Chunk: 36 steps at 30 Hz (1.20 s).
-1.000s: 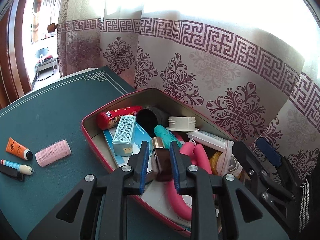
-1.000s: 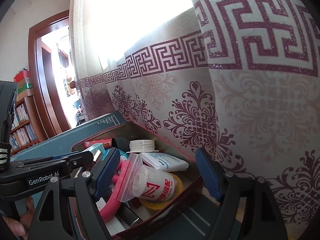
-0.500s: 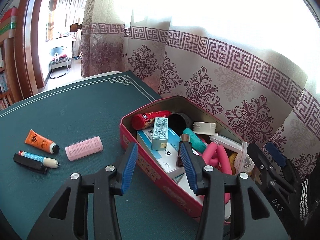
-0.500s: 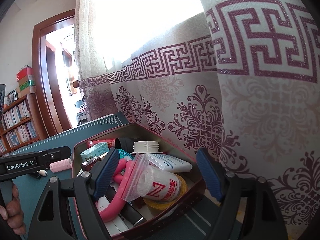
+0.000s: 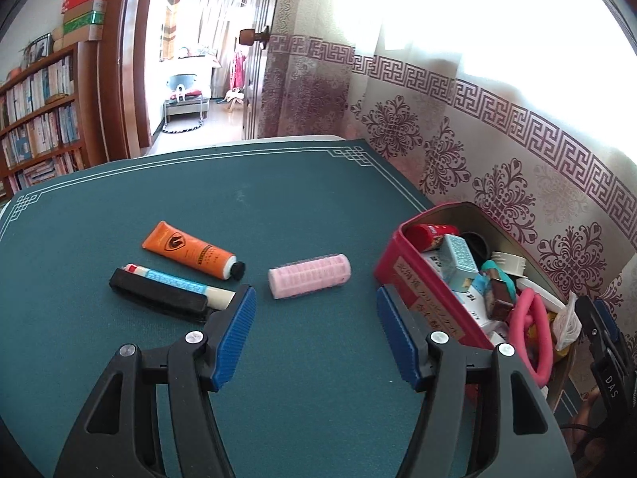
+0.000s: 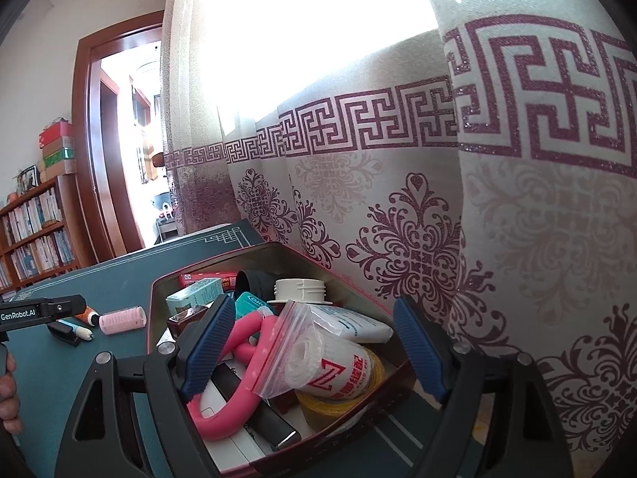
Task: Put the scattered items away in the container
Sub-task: 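Move the left gripper to the black comb and grasp it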
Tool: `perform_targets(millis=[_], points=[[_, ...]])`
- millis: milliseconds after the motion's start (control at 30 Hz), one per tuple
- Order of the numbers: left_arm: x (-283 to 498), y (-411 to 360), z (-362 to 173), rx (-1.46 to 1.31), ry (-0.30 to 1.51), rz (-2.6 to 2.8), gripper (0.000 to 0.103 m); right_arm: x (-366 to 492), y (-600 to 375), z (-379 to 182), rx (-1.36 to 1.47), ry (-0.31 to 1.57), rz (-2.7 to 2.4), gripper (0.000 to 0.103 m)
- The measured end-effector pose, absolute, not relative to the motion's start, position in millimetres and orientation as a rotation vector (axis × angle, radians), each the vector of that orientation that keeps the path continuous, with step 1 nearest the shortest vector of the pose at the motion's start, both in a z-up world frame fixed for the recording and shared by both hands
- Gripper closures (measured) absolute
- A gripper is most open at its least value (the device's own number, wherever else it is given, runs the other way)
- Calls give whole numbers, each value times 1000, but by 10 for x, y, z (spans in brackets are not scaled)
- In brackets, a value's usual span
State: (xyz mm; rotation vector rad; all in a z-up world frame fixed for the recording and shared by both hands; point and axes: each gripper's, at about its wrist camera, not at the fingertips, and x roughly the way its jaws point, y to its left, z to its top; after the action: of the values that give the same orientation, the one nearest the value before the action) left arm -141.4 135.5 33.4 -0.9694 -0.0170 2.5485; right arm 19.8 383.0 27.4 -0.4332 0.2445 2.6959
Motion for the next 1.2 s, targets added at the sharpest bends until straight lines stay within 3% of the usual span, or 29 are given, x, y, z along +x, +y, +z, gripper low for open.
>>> perform_targets(millis=[333, 600, 933, 1200], points=[[-1869, 680, 56, -1119, -40, 2690, 36, 178, 3819, 269, -449, 232, 2700, 18], [-2127, 342, -4, -1220, -342, 2725, 36, 150, 3787, 261, -462, 214, 2713, 18], [-2153, 519, -161, -1325, -383, 2681, 36, 160, 3756, 264, -456, 205, 2720, 18], [-2008, 404, -146, -1338, -313, 2678, 36, 170, 3759, 263, -450, 209, 2720, 18]])
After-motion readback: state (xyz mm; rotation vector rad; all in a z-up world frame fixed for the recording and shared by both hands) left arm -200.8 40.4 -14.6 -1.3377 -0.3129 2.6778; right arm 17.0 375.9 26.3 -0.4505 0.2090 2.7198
